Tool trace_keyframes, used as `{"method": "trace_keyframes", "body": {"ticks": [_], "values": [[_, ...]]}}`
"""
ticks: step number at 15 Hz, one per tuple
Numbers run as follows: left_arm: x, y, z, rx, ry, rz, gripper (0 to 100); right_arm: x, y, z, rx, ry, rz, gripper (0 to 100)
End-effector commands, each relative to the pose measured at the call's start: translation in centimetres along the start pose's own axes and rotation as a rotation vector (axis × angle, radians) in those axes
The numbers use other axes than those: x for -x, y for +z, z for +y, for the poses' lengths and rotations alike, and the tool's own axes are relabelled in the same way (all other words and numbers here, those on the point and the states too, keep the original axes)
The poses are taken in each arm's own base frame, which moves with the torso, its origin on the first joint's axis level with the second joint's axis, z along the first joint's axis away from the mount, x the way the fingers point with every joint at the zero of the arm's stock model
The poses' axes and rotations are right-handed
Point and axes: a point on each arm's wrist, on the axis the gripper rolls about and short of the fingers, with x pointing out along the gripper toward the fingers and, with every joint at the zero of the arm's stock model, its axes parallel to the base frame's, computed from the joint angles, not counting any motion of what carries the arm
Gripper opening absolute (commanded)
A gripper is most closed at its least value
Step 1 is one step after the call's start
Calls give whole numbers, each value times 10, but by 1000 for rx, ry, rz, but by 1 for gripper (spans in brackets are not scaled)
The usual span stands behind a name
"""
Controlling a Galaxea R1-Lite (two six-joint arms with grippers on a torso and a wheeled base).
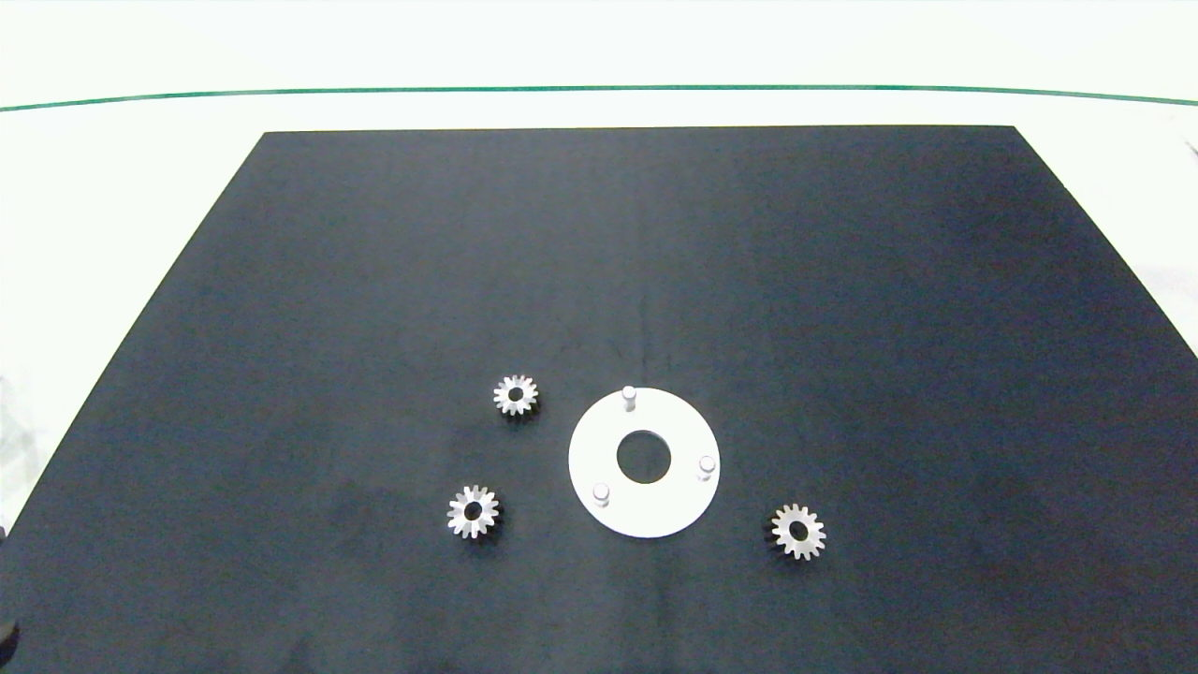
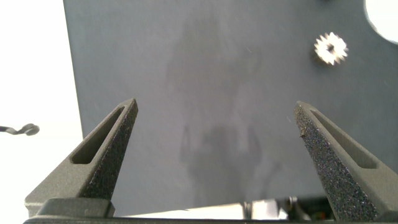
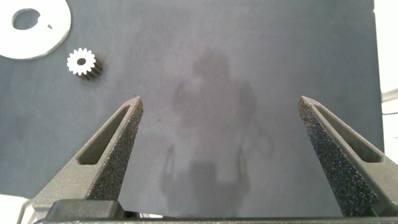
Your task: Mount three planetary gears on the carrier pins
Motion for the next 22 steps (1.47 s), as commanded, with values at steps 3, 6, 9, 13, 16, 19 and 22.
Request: {"method": "trace_keyframes", "body": {"ticks": [3, 6, 9, 13, 16, 19, 22], "values": [[-73, 69, 16, -61, -7, 216, 100, -64, 50, 2, 77, 145, 176, 100], [-86, 71, 17, -35, -12, 280, 100, -84, 56, 11, 130, 222, 232, 100], [-83, 69, 17, -33, -15, 295, 100, -108, 53, 22, 225, 291, 304, 100], [-78, 71, 17, -31, -7, 277, 100, -142, 48, 55, 313, 459, 389, 100], [-73, 71, 18, -30, 3, 265, 100, -148, 45, 79, 374, 563, 407, 100], [-67, 71, 17, -31, 4, 248, 100, -170, 36, 105, 425, 571, 439, 100], [-59, 69, 17, -30, 8, 236, 100, -191, 30, 122, 445, 553, 445, 100]]}}
